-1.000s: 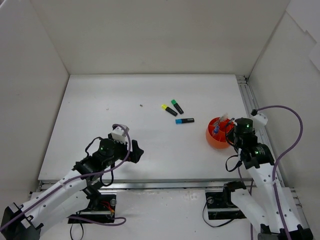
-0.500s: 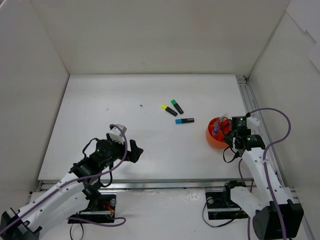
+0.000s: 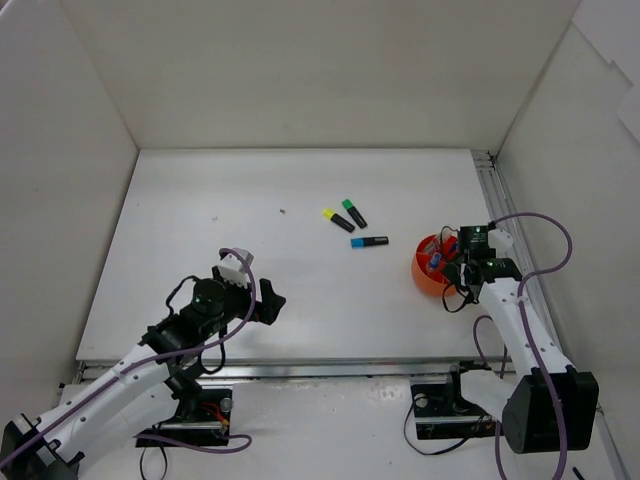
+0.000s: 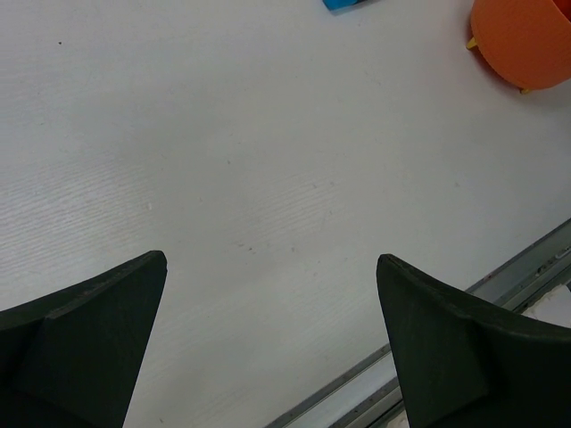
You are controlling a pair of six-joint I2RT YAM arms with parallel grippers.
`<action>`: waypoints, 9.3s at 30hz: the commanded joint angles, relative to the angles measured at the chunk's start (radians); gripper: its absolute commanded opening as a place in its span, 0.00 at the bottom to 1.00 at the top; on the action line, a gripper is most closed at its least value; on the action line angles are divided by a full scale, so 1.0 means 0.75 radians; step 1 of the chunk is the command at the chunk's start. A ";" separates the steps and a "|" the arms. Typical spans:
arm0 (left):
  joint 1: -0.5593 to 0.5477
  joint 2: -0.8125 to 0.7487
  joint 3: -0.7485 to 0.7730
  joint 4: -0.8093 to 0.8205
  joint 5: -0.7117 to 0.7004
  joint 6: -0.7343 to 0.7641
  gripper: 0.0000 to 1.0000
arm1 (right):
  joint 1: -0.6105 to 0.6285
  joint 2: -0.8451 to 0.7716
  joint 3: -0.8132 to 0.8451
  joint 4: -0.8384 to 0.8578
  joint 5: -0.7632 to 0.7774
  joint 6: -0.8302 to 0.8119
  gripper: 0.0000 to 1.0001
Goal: Sort the stationery into containers
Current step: Place the stationery in the storage box, then pick up the pen from the center of the board, then place the pen in the storage box, then pick up the pen from the center of the board, then place the pen in the storage box.
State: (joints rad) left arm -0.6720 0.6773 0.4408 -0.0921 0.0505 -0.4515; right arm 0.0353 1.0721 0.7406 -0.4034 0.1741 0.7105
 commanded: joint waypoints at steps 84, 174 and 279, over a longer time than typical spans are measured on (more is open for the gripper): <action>0.021 0.009 0.165 -0.137 -0.256 -0.016 1.00 | 0.669 1.101 0.989 0.071 -0.443 -1.420 0.00; 0.045 0.208 0.216 0.029 -0.022 0.027 1.00 | -0.051 -0.298 -0.100 0.839 0.218 -0.573 0.68; 0.174 0.099 0.230 -0.182 -0.096 -0.128 1.00 | -0.178 0.168 -0.171 1.168 0.154 -0.555 0.01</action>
State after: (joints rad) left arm -0.5476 0.7425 0.6064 -0.2913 -0.0261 -0.5529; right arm -0.0986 1.1782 0.6170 0.3489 0.2684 0.2741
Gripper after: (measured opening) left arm 0.996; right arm 0.291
